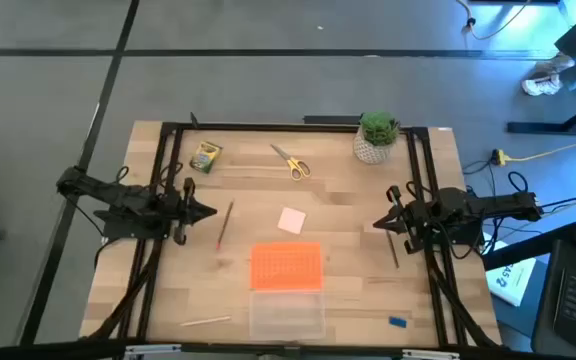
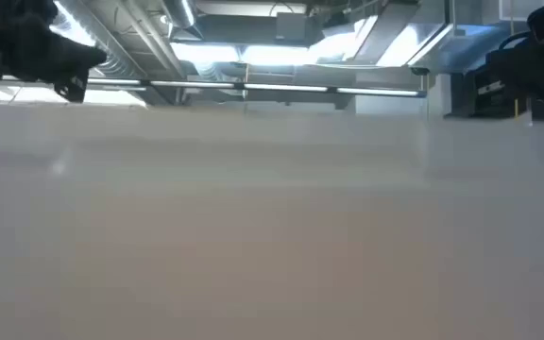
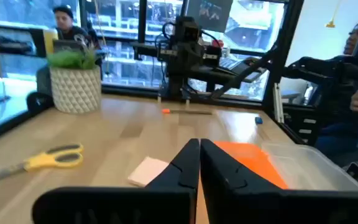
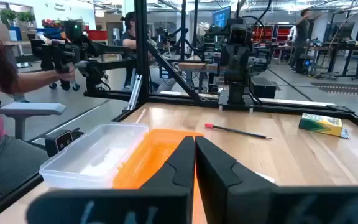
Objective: Pack school essentials
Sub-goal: Put the left black pencil into the supply box
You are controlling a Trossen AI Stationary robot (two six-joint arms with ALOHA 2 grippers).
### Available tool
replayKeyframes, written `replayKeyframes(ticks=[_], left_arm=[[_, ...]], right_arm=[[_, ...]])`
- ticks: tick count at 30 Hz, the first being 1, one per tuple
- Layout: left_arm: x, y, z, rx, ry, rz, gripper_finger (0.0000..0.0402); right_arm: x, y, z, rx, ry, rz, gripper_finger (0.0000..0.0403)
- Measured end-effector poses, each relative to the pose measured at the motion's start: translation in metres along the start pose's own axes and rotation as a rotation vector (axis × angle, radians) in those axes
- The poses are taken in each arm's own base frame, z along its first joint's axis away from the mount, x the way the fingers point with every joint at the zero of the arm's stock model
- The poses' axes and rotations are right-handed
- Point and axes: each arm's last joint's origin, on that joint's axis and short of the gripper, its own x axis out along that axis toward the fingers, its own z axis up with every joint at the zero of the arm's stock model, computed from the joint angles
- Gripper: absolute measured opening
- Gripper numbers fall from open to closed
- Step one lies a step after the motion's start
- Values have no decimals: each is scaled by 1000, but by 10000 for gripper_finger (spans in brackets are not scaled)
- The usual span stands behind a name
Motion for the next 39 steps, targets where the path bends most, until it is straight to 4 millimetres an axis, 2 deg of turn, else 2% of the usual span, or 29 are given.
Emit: replayKeyframes(ticks=[6,13,17,23,26,31,34,39], left_arm=[[-9,2,31,50,-6,85,1],[-18,5,69,4,104,254,1],[-14,3,88,-53,213,330,0],[3,-7,110,-148,426,435,0],[14,-12,113,-190,568,486,0],[36,-24,113,-360,746,557,0],[46,-29,108,-481,814,597,0],[59,-35,94,-549,926,635,1]], right_arm=[[0,0,0,0,-1,0,16],[0,-1,1,35,-1,-30,16],[0,-2,1,49,-3,-55,16],[0,-3,1,49,-3,-90,16],[0,-3,1,50,-3,-90,16],[0,-3,1,50,0,-109,16],[0,-4,1,49,1,-125,16],[0,-4,1,50,2,-124,16]])
